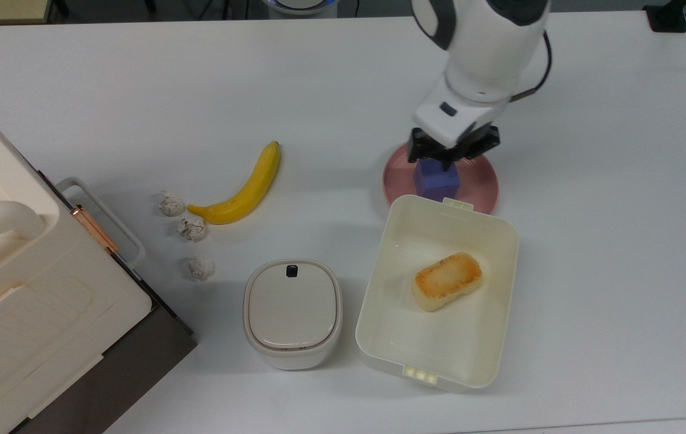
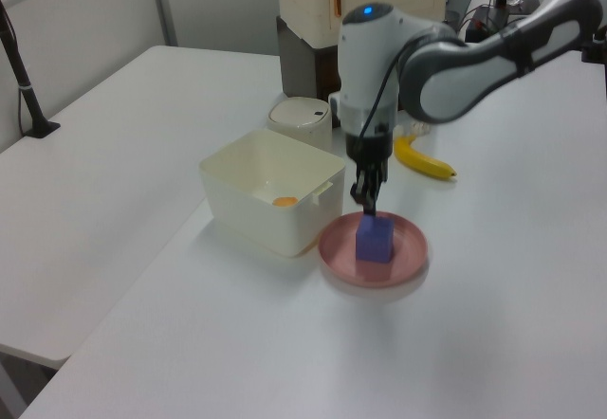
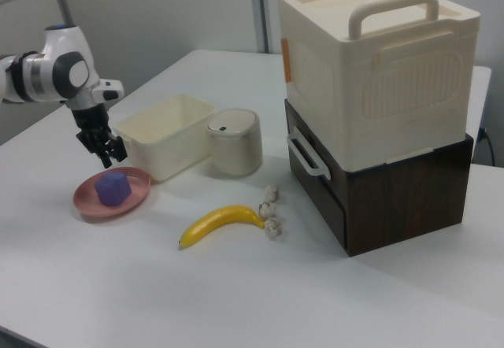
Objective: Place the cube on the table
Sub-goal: 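Lower the gripper around the purple cube and close on it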
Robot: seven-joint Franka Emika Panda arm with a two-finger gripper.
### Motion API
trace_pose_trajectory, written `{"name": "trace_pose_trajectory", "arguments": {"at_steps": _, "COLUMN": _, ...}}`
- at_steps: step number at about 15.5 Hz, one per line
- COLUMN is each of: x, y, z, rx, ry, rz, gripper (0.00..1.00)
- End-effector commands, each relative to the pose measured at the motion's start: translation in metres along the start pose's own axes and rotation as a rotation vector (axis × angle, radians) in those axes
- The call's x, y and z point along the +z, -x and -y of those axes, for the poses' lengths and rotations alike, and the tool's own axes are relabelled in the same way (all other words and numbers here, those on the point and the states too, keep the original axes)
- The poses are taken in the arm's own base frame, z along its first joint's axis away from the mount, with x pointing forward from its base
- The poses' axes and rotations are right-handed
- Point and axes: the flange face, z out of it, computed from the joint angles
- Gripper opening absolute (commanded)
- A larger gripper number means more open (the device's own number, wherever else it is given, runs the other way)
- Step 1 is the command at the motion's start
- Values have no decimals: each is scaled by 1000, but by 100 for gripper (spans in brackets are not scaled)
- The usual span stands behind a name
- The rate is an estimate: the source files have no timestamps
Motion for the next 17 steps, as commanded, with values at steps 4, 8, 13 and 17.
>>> {"name": "trace_pose_trajectory", "arguments": {"at_steps": 4, "x": -9, "y": 2, "z": -26, "rx": -73, "ry": 7, "rz": 27, "gripper": 100}}
{"name": "trace_pose_trajectory", "arguments": {"at_steps": 8, "x": 3, "y": 4, "z": -17, "rx": -85, "ry": 11, "rz": 40, "gripper": 100}}
{"name": "trace_pose_trajectory", "arguments": {"at_steps": 13, "x": 44, "y": 3, "z": -9, "rx": -105, "ry": 45, "rz": 89, "gripper": 100}}
{"name": "trace_pose_trajectory", "arguments": {"at_steps": 17, "x": 64, "y": 1, "z": -3, "rx": -109, "ry": 44, "rz": 83, "gripper": 100}}
